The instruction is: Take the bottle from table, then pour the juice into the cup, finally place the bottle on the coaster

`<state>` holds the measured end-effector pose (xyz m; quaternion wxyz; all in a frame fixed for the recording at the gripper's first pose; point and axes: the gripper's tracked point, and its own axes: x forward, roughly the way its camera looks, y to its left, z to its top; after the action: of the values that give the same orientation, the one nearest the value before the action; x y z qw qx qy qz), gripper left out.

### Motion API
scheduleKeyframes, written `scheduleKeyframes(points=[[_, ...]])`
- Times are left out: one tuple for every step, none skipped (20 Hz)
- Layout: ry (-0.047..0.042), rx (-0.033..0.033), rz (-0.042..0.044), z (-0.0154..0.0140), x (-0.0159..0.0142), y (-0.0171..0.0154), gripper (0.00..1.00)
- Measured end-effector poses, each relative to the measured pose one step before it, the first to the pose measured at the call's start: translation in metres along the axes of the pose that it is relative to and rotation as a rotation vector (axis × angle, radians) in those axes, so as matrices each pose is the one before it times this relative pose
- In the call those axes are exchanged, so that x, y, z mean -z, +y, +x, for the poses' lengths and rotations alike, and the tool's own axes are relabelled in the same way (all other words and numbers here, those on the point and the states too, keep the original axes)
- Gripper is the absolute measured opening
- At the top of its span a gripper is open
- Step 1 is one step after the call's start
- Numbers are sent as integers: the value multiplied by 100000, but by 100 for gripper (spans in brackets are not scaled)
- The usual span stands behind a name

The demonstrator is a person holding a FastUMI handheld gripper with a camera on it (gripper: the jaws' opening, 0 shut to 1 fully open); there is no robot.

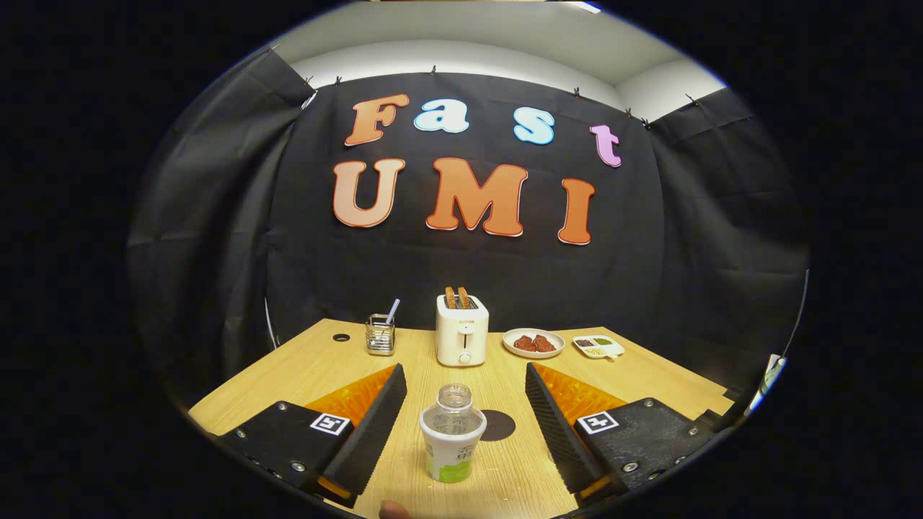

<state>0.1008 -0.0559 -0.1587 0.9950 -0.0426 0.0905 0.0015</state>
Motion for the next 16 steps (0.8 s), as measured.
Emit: scheduleKeyframes(points=[[1570, -384, -90, 222, 800, 164, 98], [1601, -551, -41, 500, 879, 154, 98], [1515, -375, -137, 530, 711, 148, 98], [1400, -115, -329, 410, 778, 87, 99], [1353, 6, -346, 323, 736, 71, 99], [1360, -12, -217, 223, 725, 74, 98], [1402, -167, -199, 245, 661, 99, 99], [1325, -120, -206, 266, 576, 217, 99], [1082, -345, -280, 250, 603, 220, 99], [994, -321, -284, 191, 574, 272, 99], [1189, -403, -270, 195, 554, 267, 99], [1574, -223, -351, 235, 479, 6, 99], [1837, -165, -560, 114, 766, 109, 99], [1245, -445, -949, 383, 850, 399, 99], [1178, 490, -926, 344, 511, 109, 99], [1147, 400, -630, 107, 521, -28, 99]])
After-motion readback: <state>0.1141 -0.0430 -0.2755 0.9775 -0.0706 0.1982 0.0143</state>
